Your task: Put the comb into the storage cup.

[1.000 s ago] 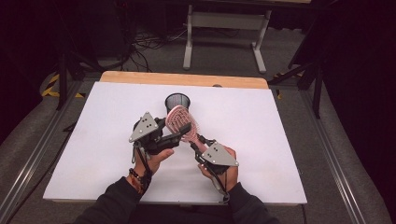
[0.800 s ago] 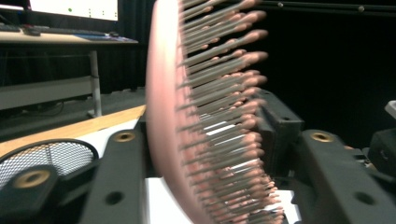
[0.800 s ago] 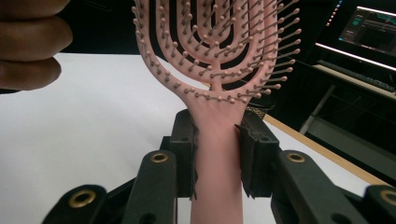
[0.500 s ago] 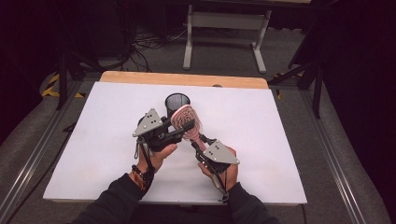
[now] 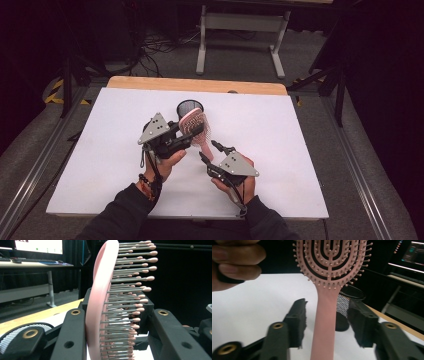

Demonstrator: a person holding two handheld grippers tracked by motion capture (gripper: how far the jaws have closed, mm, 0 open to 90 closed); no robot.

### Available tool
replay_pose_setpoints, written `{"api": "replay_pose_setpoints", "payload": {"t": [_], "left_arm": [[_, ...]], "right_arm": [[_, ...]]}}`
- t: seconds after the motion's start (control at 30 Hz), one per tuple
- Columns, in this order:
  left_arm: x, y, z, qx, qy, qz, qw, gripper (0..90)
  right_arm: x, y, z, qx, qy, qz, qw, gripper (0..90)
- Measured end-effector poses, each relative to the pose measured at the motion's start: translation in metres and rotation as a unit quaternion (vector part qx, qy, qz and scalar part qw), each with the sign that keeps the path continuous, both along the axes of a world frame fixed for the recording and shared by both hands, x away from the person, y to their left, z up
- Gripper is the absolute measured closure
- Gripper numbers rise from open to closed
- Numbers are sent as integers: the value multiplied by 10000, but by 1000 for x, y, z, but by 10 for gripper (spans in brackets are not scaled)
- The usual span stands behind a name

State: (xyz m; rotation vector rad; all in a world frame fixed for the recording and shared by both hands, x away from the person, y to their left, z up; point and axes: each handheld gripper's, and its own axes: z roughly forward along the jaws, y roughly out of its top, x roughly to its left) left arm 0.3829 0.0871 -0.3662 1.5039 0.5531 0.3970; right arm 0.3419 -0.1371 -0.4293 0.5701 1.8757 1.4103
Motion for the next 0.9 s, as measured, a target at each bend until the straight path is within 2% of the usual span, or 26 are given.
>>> {"api": "replay_pose_setpoints", "payload": {"t": [0.07, 0.17, 0.3, 0.47, 0.7, 0.9], "left_arm": [[0, 2, 1, 14, 25, -8, 10000, 628], [1, 8, 7, 7, -47, 56, 10000, 629], [2, 15, 14, 52, -97, 119, 9999, 629], [3, 22, 20, 25, -144, 200, 9997, 629], [6, 33, 28, 112, -282, 320, 9990, 629], [9, 40, 33, 109, -327, 396, 9986, 629]], "right_arm": [[0, -2, 0, -7, -5, 44, 10000, 414], [1, -10, -1, -88, 104, 4, 9999, 361], [-2, -16, 2, -121, 62, -23, 9999, 329], [-7, -23, 3, -260, -31, -65, 9996, 310], [-13, -41, 3, -383, -56, -179, 9991, 276], [-18, -61, -1, -376, -58, -250, 9990, 245]]}}
